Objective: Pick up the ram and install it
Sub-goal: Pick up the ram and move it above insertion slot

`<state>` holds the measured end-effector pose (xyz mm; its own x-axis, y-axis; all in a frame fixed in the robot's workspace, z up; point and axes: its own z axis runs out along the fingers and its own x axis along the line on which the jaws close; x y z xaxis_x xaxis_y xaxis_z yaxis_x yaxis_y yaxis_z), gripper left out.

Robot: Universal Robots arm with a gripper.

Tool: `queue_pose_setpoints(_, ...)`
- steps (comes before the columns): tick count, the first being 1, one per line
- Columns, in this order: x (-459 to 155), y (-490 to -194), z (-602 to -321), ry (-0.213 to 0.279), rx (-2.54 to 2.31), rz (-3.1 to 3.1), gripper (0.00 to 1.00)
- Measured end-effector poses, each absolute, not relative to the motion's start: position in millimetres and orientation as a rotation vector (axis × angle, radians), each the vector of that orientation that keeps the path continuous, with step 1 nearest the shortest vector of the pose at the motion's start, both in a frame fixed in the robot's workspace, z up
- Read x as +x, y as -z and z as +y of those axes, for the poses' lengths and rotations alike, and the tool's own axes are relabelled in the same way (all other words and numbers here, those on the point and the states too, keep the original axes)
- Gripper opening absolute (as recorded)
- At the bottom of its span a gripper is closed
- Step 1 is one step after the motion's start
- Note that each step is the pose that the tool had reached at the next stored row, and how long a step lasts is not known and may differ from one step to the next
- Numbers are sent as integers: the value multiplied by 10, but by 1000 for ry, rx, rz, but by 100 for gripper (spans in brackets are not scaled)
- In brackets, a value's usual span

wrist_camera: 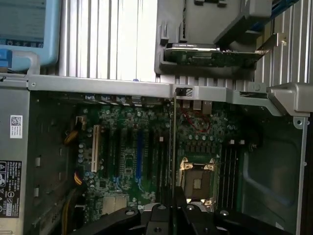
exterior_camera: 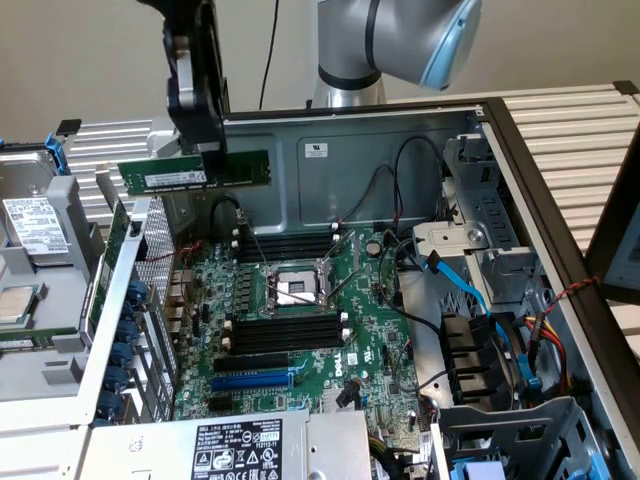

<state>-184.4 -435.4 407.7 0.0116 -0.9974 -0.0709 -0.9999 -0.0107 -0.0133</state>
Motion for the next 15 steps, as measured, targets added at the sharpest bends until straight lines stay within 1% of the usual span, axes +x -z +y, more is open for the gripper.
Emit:
queue_pose_setpoints(5,-1648,-4077,-4354,-52,-2189,2163,14)
queue_pose_setpoints(10,-1511,-4077,-4293,-22,-2194,2168,14)
queue_pose_setpoints(15,-1451,-4073,-4191,-18,-2194,2170,14)
